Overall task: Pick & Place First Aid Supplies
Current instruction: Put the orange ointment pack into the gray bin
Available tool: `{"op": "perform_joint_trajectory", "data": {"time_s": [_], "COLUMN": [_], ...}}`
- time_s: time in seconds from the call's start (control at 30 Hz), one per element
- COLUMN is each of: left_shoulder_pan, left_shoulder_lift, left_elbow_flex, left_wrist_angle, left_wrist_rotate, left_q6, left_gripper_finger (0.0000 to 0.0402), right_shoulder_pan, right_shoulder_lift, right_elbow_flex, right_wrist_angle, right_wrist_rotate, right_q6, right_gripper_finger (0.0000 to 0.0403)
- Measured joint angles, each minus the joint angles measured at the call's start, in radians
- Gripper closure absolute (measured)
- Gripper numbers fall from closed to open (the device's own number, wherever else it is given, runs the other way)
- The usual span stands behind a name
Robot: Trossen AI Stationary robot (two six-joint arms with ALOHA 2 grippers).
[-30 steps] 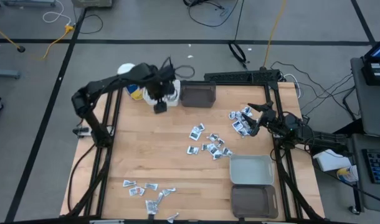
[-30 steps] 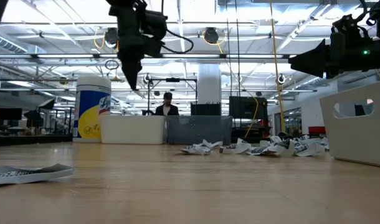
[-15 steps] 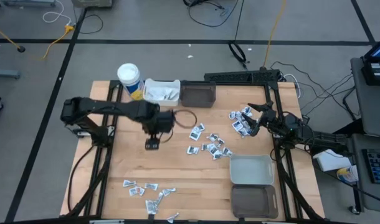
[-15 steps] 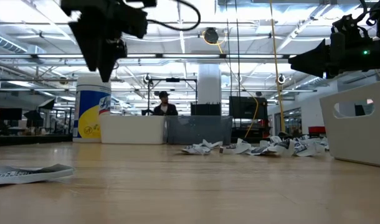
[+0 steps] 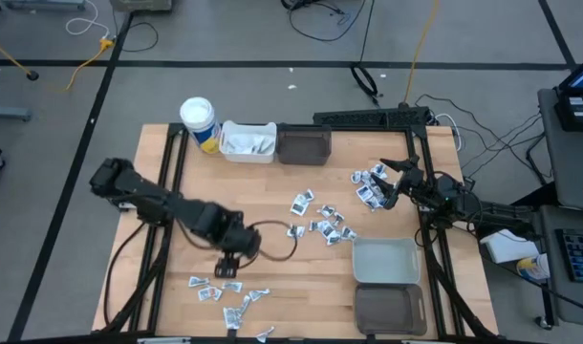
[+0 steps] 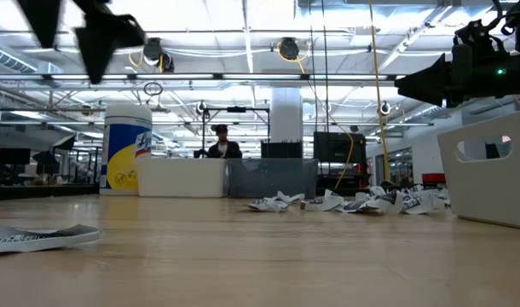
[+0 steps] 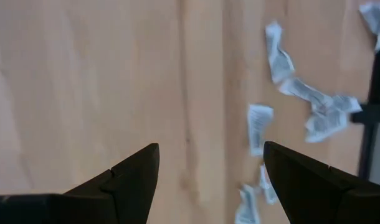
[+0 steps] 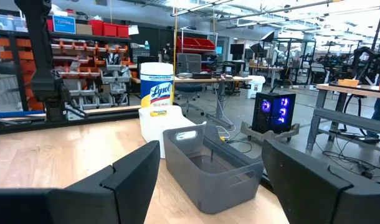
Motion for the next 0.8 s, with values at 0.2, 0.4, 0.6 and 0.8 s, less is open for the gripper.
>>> {"op": "perform_joint_trajectory", "data": {"time_s": [0.2, 0.4, 0.6, 0.8], "left_shoulder_pan": [-0.089, -0.112, -0.114, -0.11], "left_shoulder_lift": [0.071, 0.2, 0.334, 0.422], "left_elbow_flex": [0.028, 0.143, 0.309, 0.421], "left_wrist_angle": [-0.007, -0.006, -0.007, 0.006], "left_wrist_rotate": [0.013, 0.015, 0.018, 0.016], "left_q6": [-0.139, -0.188, -0.222, -0.254], "left_gripper_finger": [0.0108, 0.0108, 0.0108, 0.0107], "right_shoulder_pan": [0.0, 0.0, 0.0, 0.0], "right_shoulder_lift": [0.0, 0.0, 0.0, 0.0], "right_elbow_flex": [0.0, 0.0, 0.0, 0.0], "right_wrist_angle": [0.001, 0.003, 0.0, 0.0], "right_wrist_rotate": [0.0, 0.0, 0.0, 0.0], "right_q6": [0.0, 0.0, 0.0, 0.0], "right_gripper_finger": [0.0124, 0.0124, 0.0124, 0.0124]}}
